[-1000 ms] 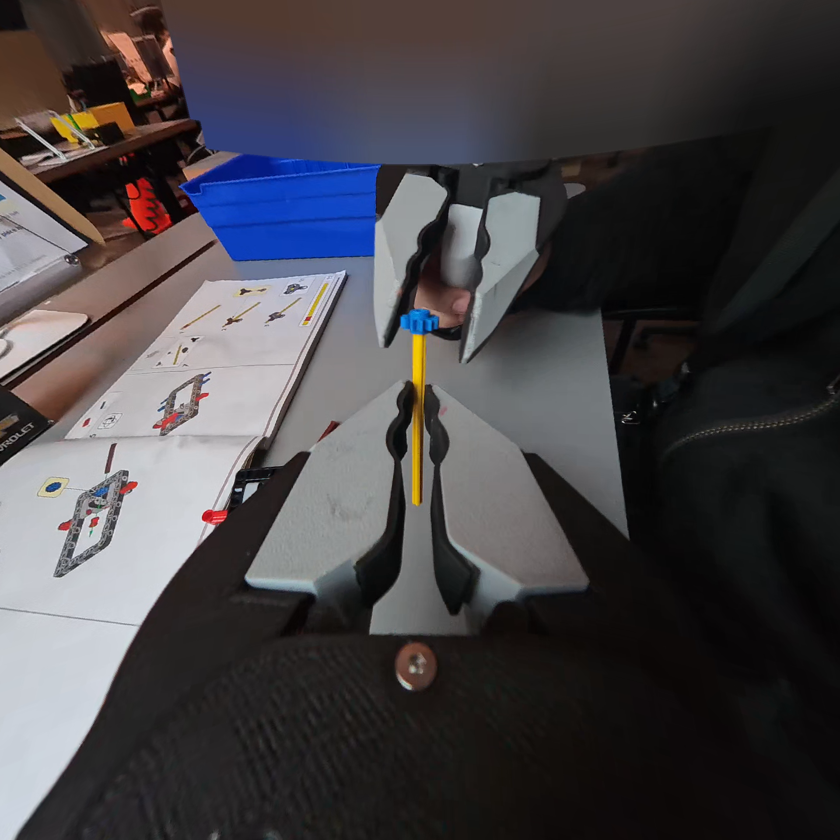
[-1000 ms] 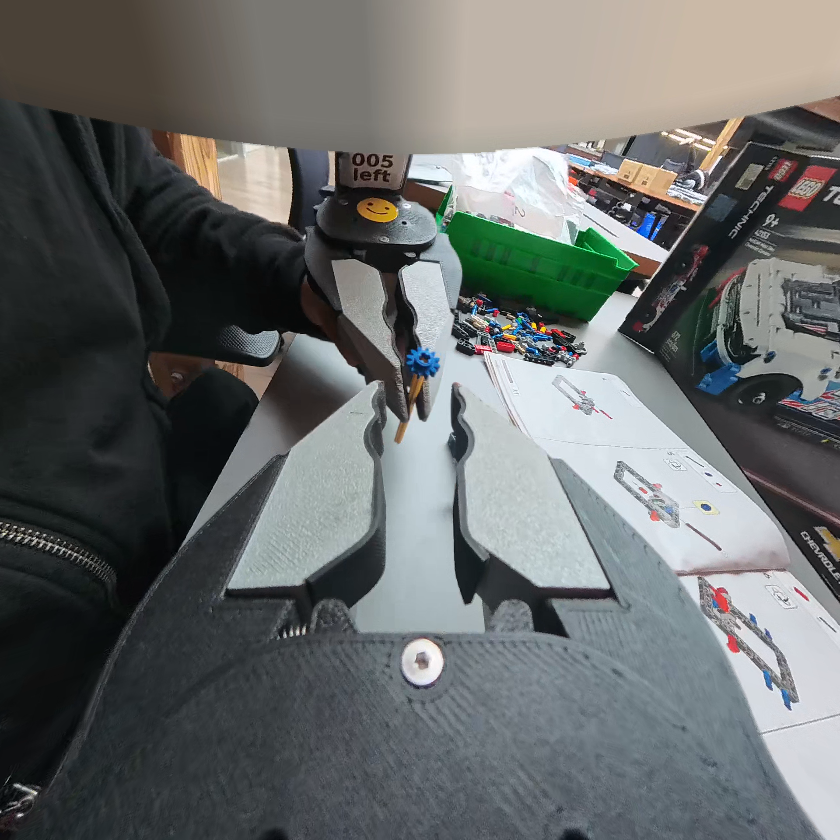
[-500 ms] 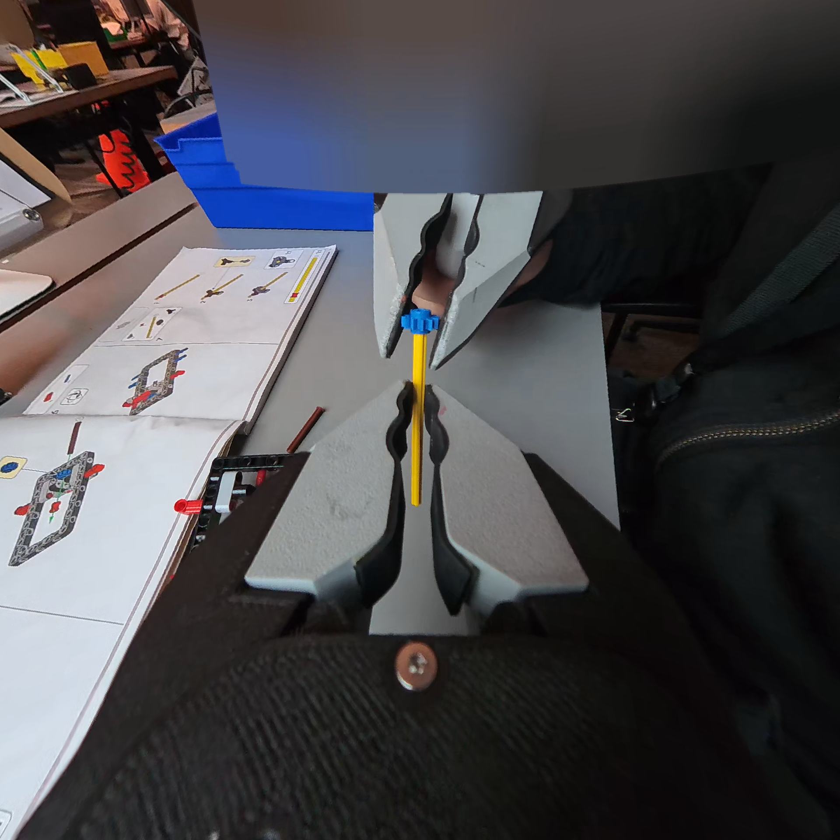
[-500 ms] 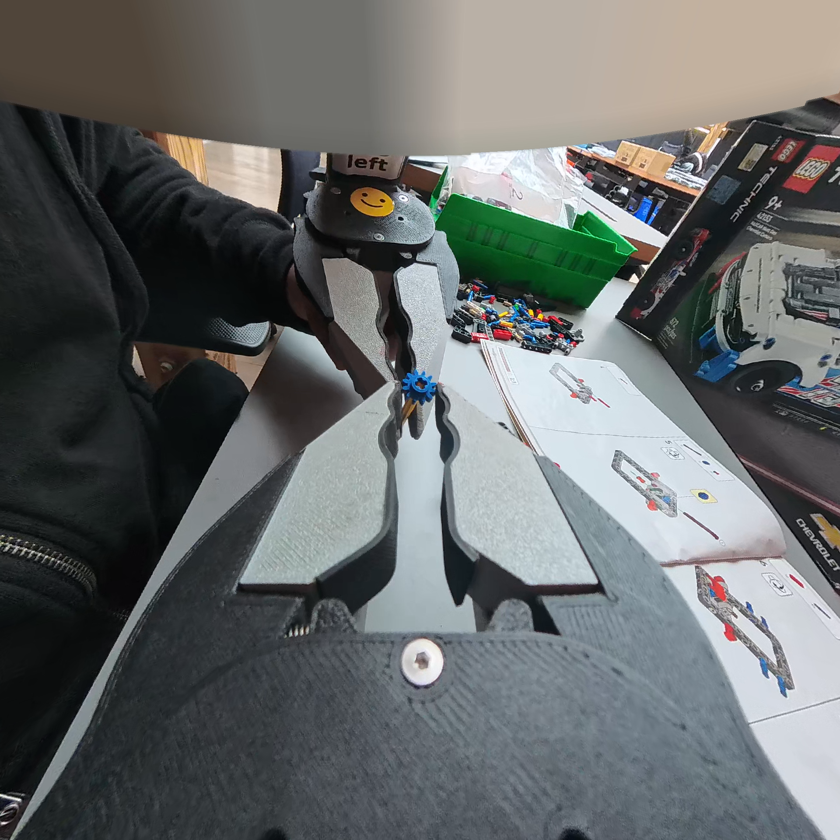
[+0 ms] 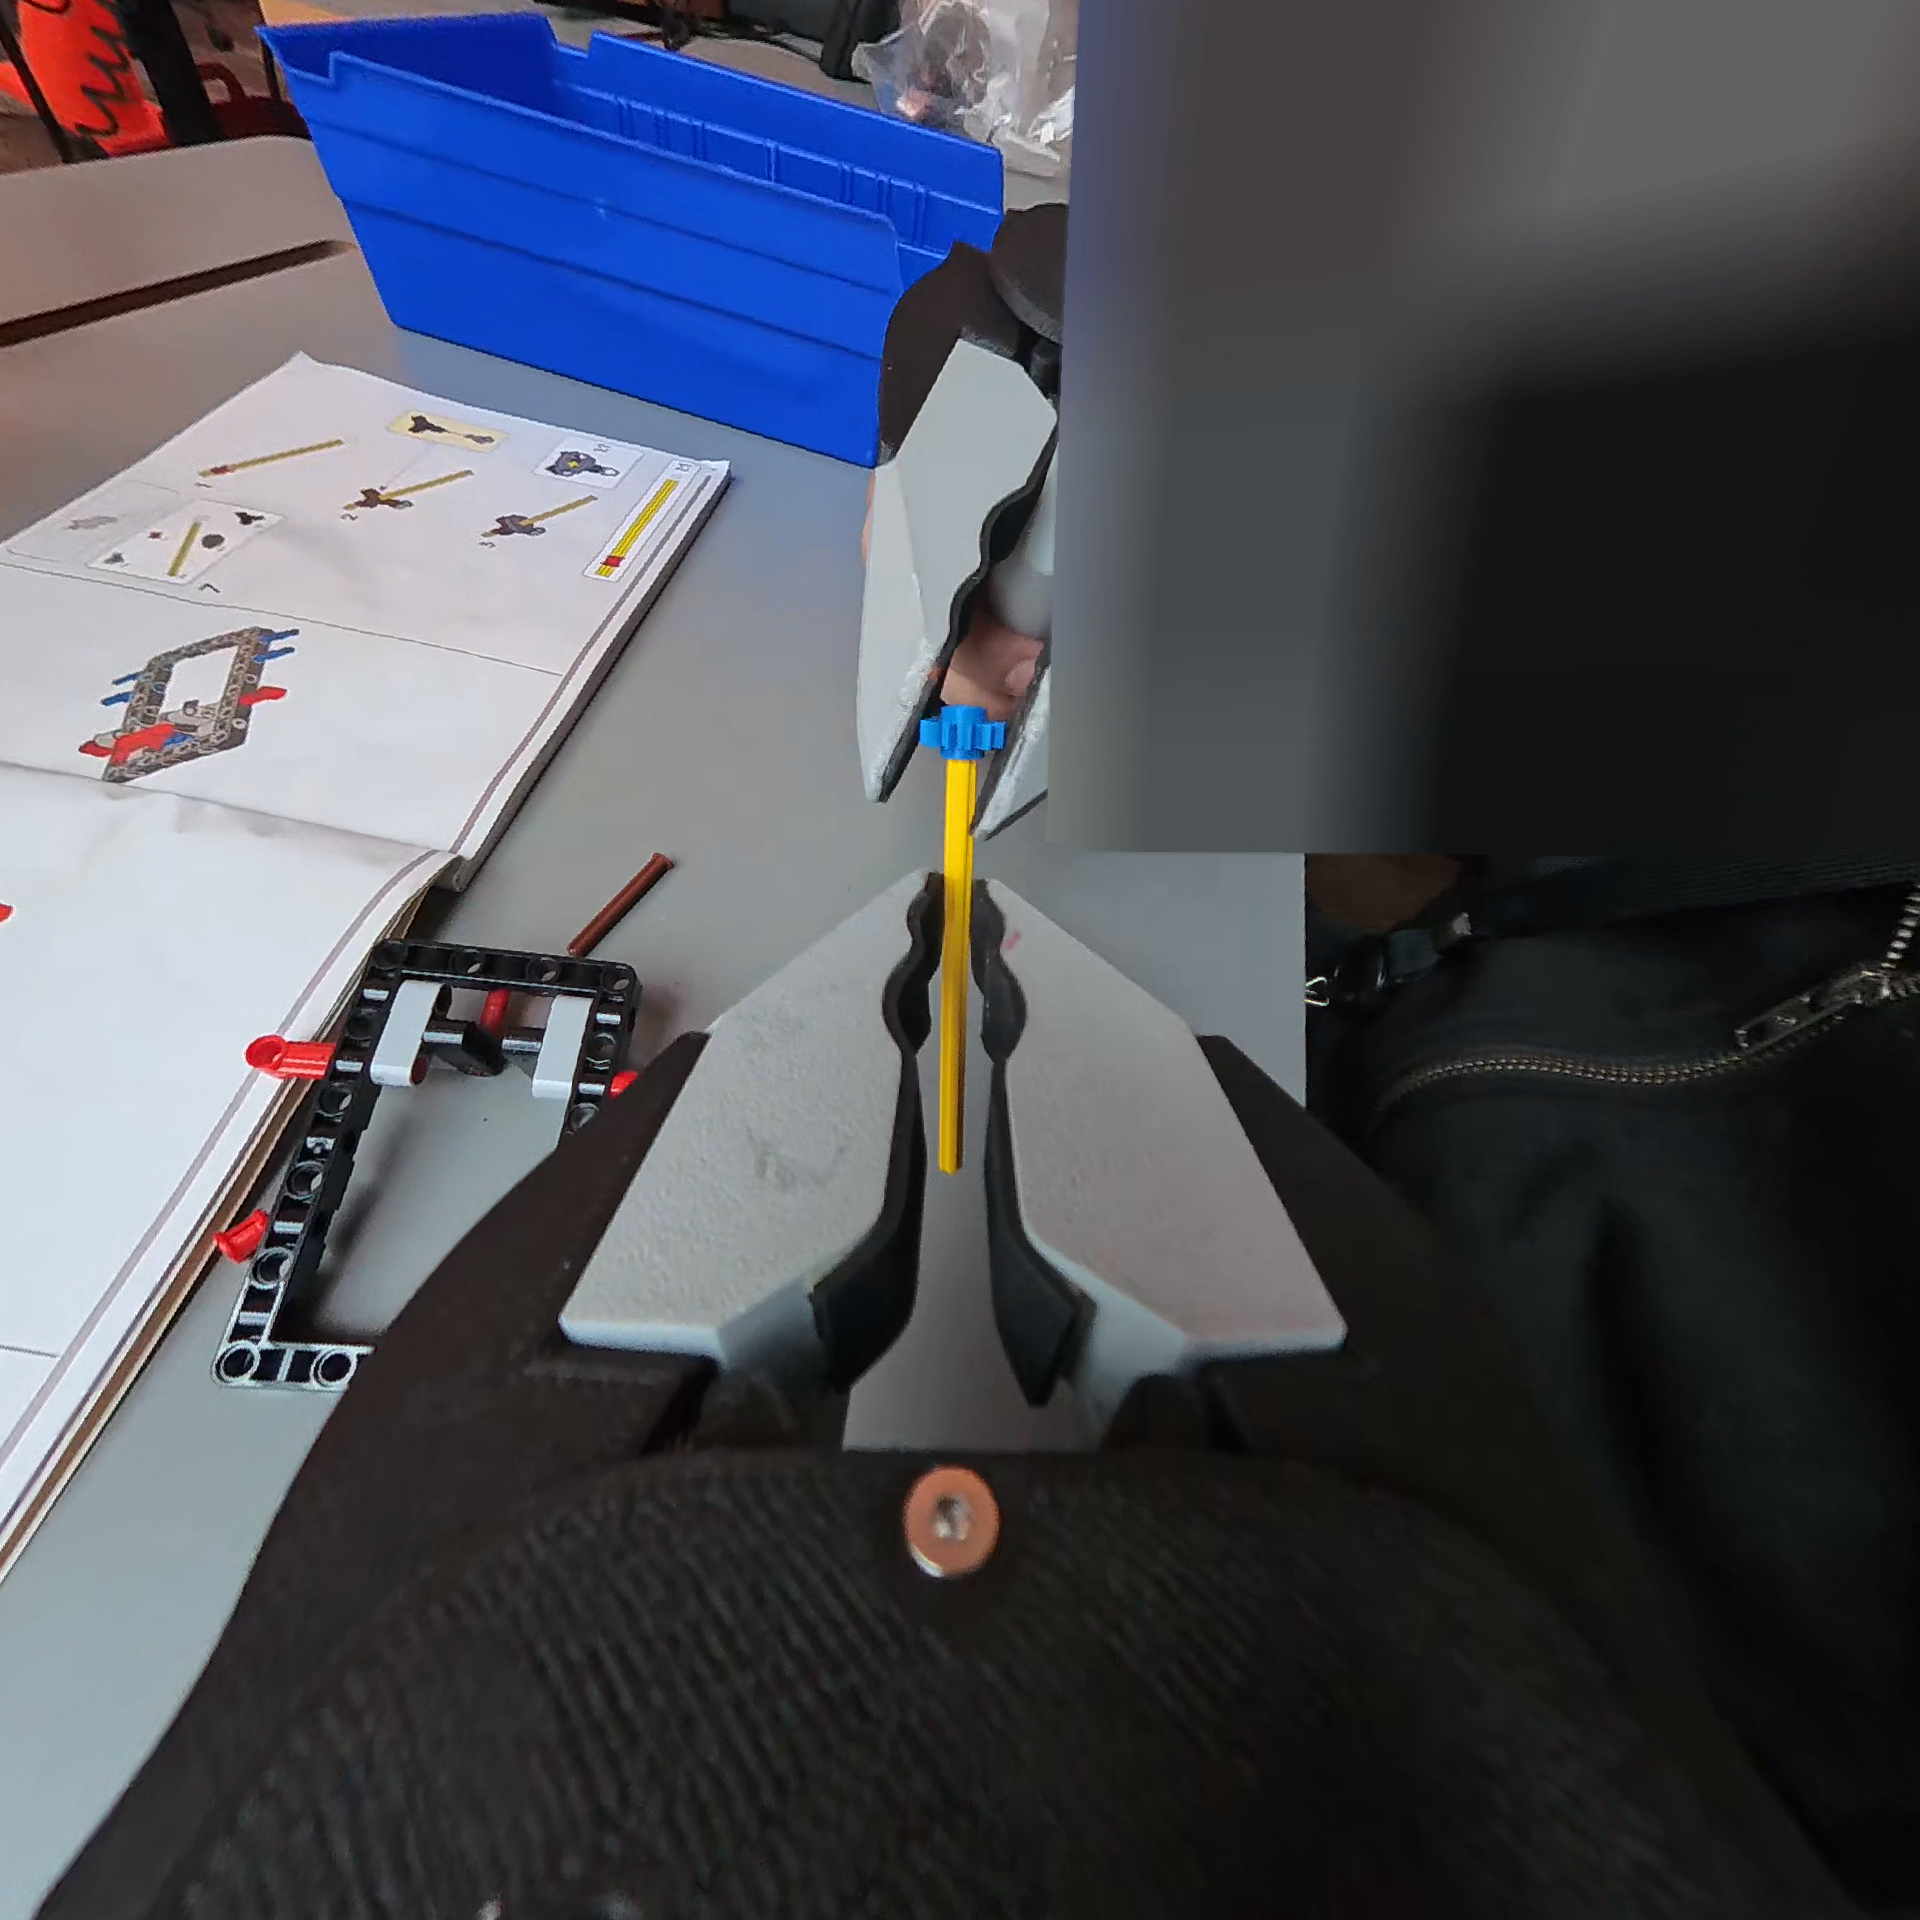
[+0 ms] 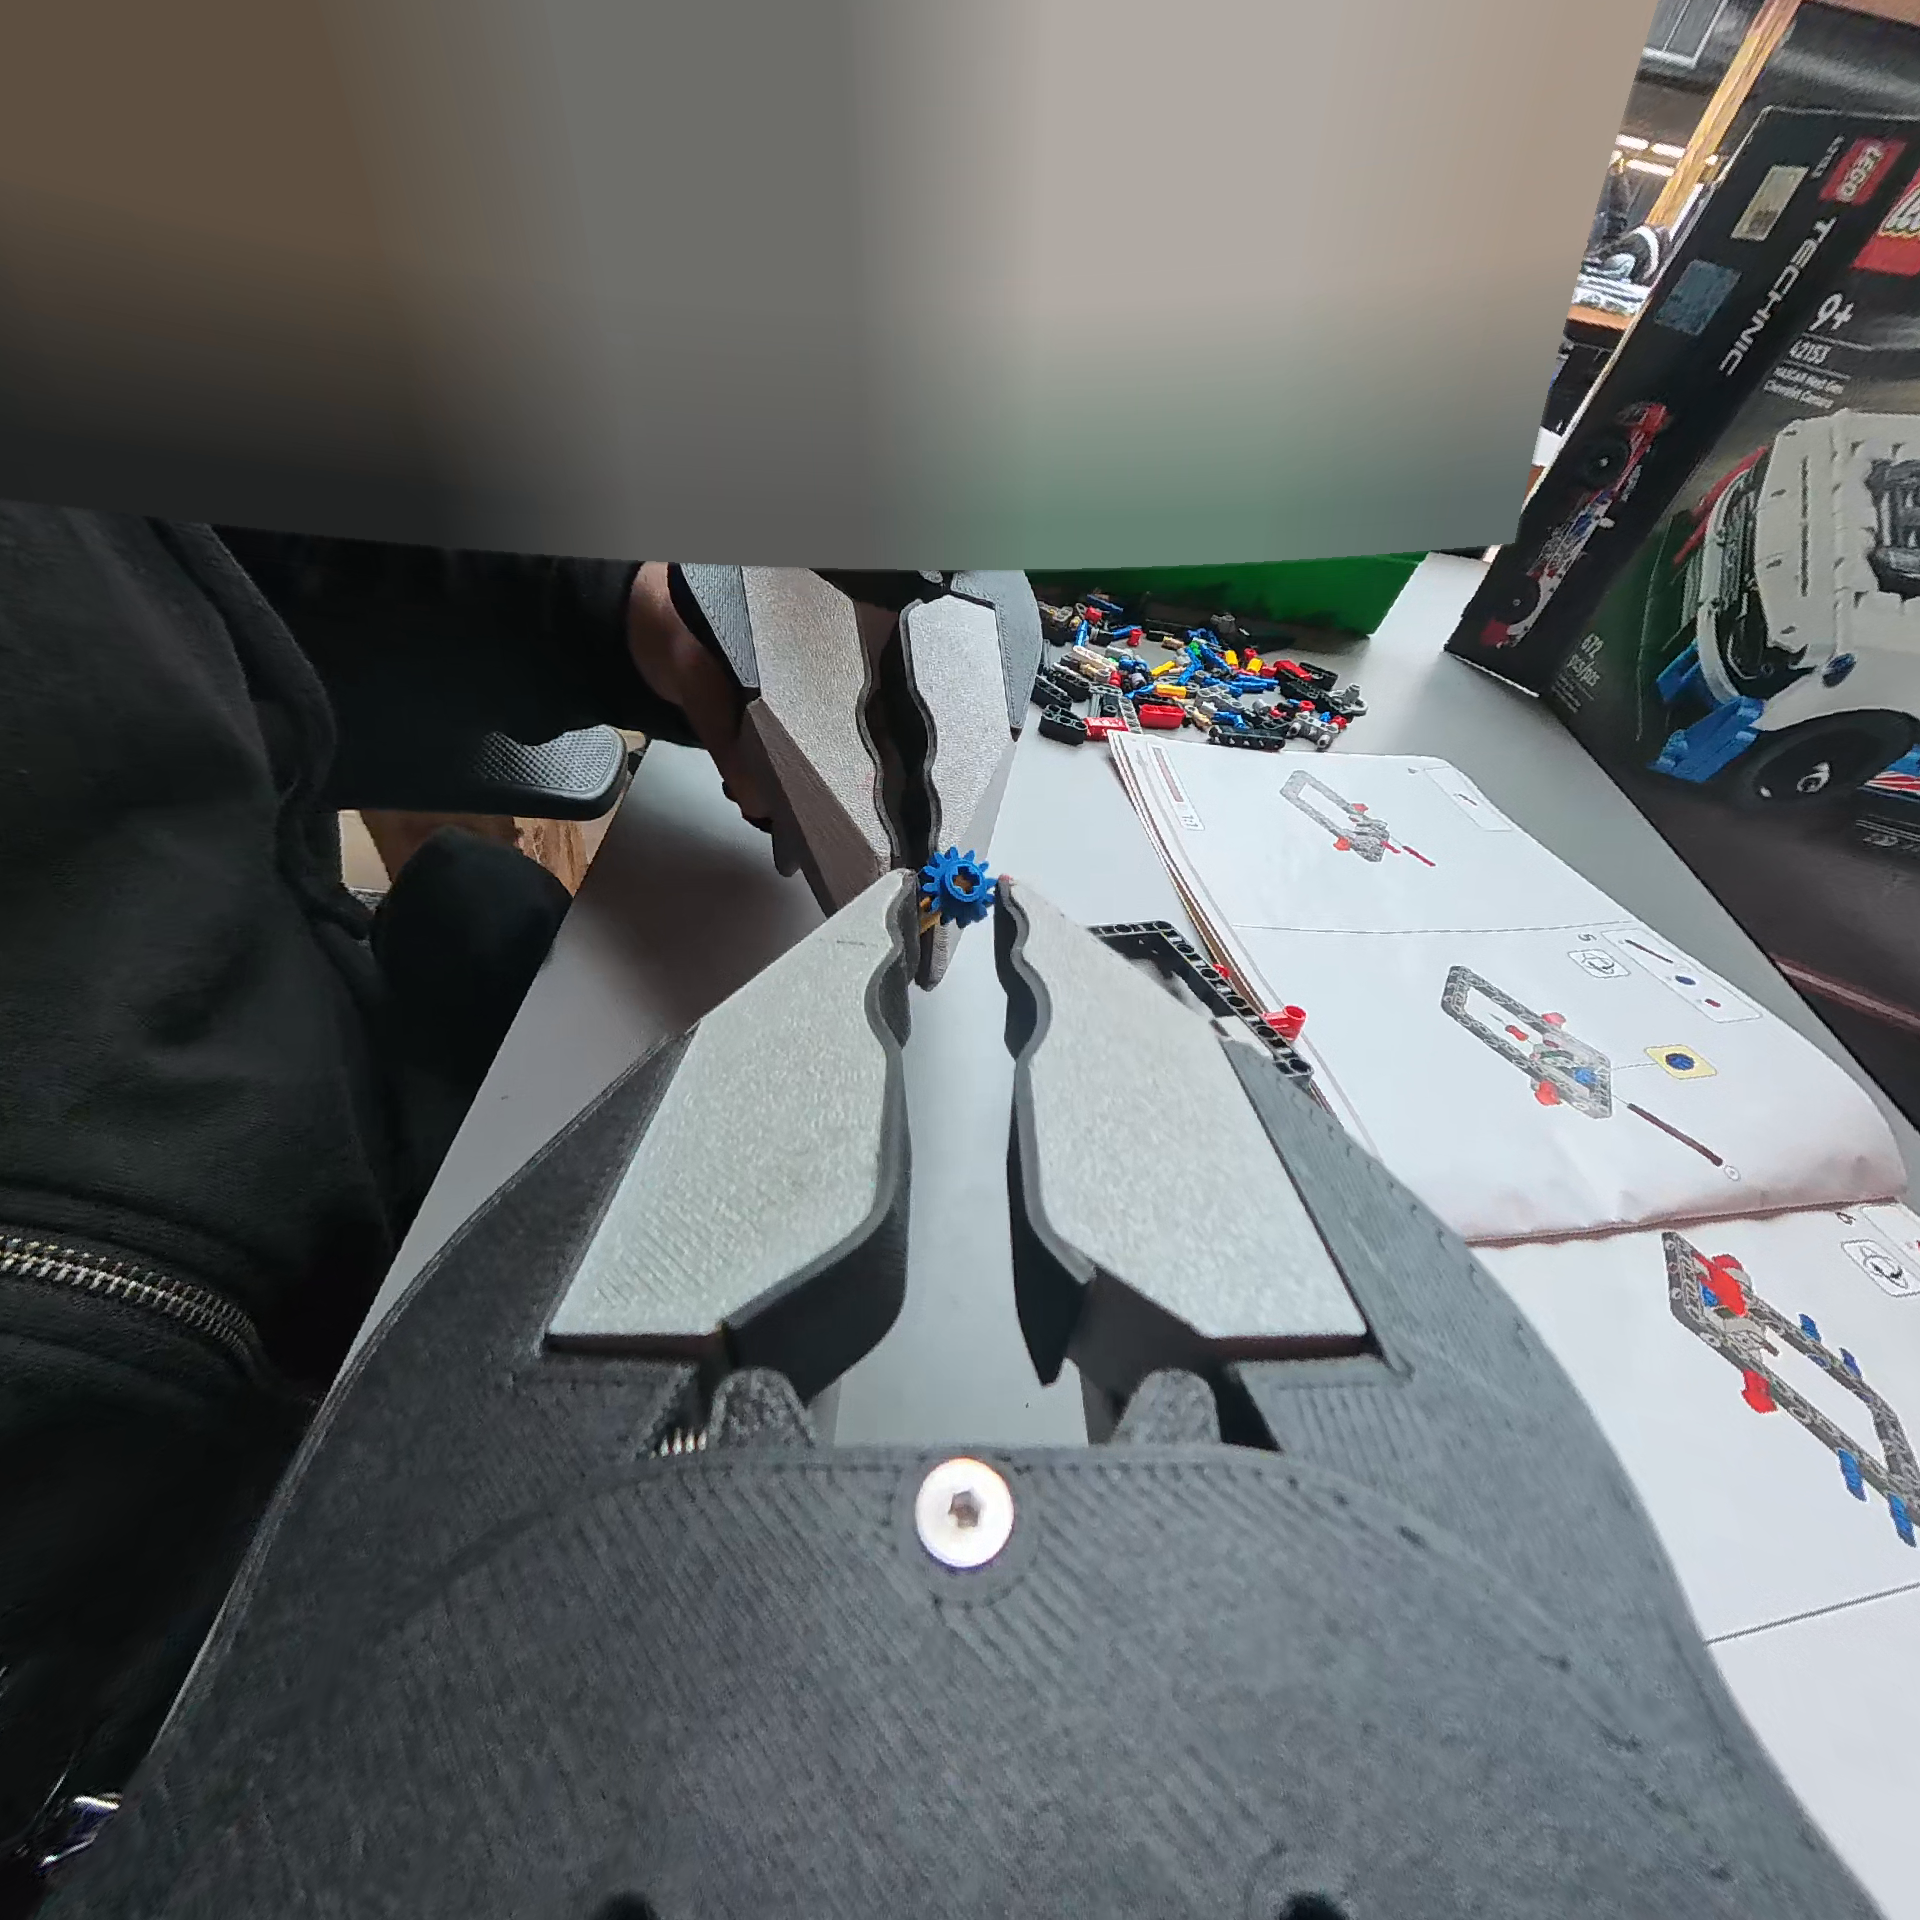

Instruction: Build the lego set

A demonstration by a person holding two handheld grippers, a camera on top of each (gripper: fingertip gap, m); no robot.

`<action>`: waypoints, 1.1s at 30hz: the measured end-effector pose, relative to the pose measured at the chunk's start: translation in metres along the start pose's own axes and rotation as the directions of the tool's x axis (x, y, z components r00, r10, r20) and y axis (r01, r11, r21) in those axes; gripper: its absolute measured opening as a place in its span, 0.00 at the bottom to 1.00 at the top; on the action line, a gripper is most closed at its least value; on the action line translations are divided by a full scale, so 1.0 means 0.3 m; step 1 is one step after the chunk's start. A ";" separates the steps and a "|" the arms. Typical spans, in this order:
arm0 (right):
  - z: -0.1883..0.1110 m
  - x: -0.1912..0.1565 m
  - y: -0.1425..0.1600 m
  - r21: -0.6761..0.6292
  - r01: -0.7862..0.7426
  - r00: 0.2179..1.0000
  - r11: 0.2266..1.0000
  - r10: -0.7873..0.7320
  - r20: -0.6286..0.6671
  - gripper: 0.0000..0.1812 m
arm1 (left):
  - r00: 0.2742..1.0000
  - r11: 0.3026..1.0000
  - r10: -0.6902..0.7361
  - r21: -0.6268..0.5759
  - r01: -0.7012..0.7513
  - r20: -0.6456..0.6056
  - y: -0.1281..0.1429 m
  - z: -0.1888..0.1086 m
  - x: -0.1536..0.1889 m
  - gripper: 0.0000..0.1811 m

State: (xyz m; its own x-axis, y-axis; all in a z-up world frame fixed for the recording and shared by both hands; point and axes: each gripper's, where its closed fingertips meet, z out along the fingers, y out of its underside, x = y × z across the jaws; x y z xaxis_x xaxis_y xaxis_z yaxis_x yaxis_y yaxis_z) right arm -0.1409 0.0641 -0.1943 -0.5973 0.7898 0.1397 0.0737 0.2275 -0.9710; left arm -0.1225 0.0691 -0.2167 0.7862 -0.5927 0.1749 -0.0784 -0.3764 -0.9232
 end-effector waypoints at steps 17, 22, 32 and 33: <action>0.060 0.014 0.110 -0.159 0.028 0.999 0.987 -0.025 0.022 0.19 | 0.889 0.865 0.431 -0.351 -0.358 0.154 0.107 -0.015 -0.091 0.01; 0.079 0.001 0.112 -0.175 0.075 0.997 0.982 -0.072 0.026 0.14 | 0.935 0.929 0.328 -0.226 -0.293 0.137 0.097 -0.023 -0.078 0.01; 0.090 0.027 0.056 -0.088 -0.012 1.000 0.996 0.010 -0.020 0.11 | 0.941 0.956 0.282 0.022 -0.291 0.189 -0.015 -0.069 -0.077 0.01; 0.090 0.028 0.046 -0.071 -0.025 0.999 0.997 0.024 -0.022 0.12 | 0.935 0.952 0.290 0.038 -0.304 0.202 -0.026 -0.069 -0.075 0.01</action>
State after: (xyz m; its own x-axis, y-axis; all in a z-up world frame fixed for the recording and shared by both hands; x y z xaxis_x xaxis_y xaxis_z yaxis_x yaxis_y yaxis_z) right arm -0.1666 0.0586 -0.2117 -0.5775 0.8074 0.1210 0.1451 0.2473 -0.9580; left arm -0.1522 0.0705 -0.2062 0.8365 -0.5196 -0.1738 -0.2904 -0.1515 -0.9448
